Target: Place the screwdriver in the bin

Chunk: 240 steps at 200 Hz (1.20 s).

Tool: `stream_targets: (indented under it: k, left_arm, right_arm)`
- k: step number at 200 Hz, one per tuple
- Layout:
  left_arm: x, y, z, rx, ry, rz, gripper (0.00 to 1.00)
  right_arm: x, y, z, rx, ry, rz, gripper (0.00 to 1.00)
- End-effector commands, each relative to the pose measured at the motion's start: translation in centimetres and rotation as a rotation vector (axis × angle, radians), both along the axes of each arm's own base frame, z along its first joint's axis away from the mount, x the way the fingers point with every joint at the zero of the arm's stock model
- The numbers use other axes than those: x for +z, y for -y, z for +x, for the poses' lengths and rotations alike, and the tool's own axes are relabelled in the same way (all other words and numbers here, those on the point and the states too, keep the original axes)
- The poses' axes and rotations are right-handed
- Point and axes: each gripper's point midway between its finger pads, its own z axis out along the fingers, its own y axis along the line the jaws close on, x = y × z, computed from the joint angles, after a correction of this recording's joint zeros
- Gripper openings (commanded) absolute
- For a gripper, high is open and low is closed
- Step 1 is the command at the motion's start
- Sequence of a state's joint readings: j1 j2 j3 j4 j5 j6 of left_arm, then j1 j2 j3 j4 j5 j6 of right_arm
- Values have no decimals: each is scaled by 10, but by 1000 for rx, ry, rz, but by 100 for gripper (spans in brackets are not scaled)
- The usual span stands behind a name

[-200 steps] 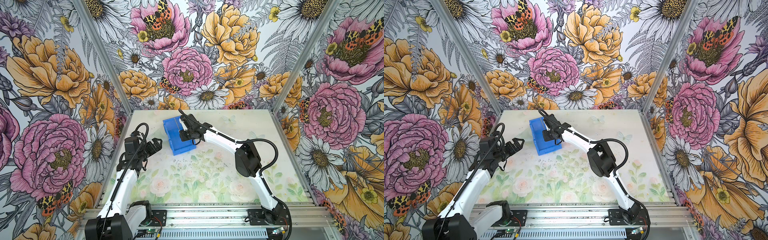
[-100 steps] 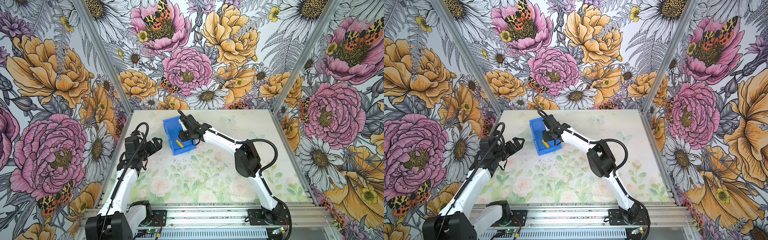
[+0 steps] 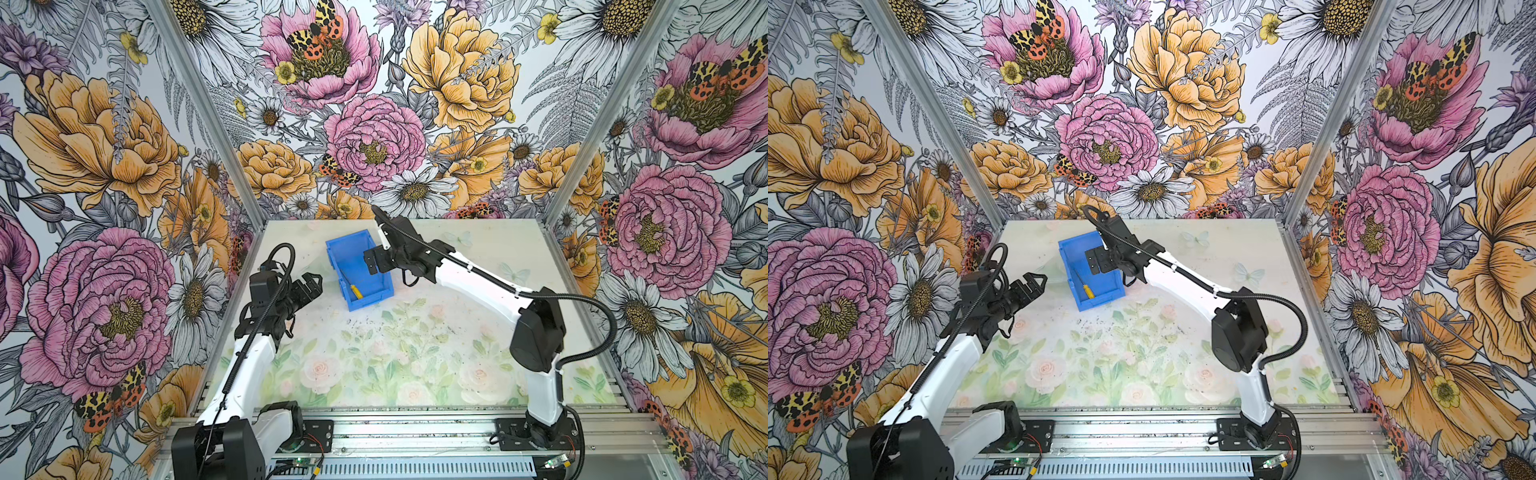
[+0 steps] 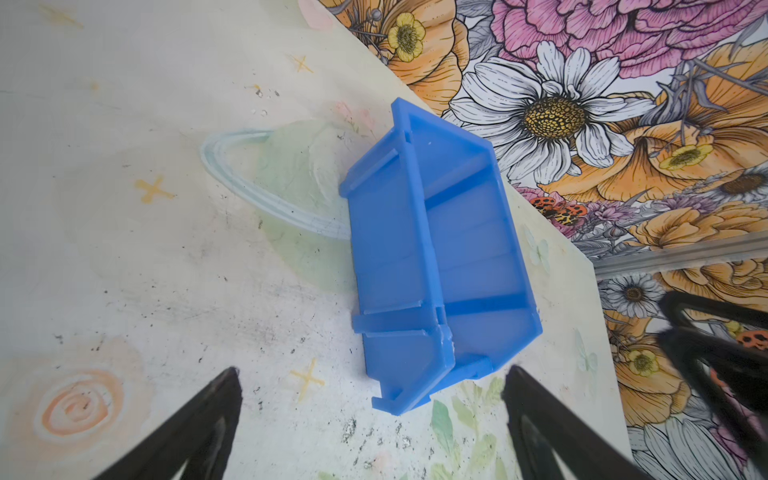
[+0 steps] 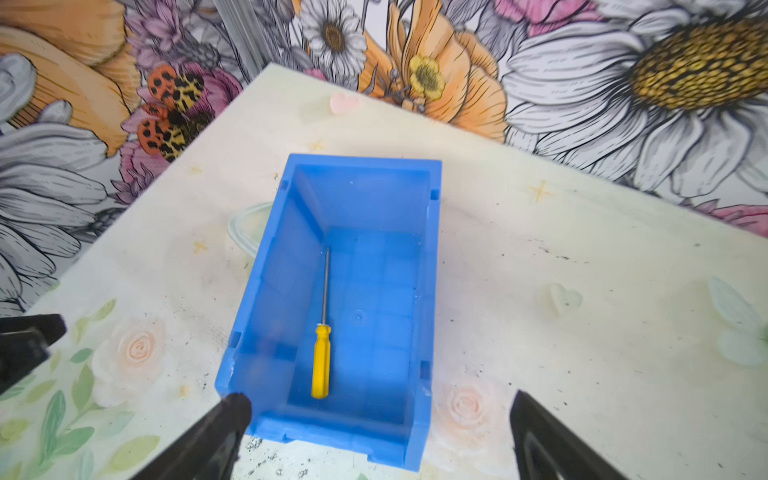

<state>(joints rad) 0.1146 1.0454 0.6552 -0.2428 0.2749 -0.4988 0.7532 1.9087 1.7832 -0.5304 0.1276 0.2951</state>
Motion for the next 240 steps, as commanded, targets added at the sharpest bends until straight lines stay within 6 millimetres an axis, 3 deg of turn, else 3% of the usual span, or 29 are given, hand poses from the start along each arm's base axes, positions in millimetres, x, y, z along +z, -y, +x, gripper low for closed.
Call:
stream_targets:
  k: [1, 30, 60, 81, 109, 156, 240]
  left_arm:
    - [-3, -25, 1, 88, -4, 114, 99]
    - [-6, -50, -1, 195, -18, 213, 99]
    - [-3, -81, -5, 349, 22, 320, 99]
    - [-4, -97, -8, 405, 39, 393, 99]
    - [-6, -95, -1, 348, 45, 454, 99]
    - [13, -75, 12, 195, 259, 572, 99]
    - [-3, -49, 39, 73, 351, 569, 99]
  right_arm:
    - [19, 60, 8, -128, 49, 30, 100]
    - [10, 149, -5, -305, 44, 49, 99]
    - [-11, 260, -23, -607, 71, 4, 100]
    - [-23, 306, -42, -690, 160, -5, 100]
    - [-40, 338, -53, -734, 197, -26, 99]
    - [-70, 347, -43, -674, 191, -132, 99]
    - [-100, 369, -11, -645, 260, -101, 100]
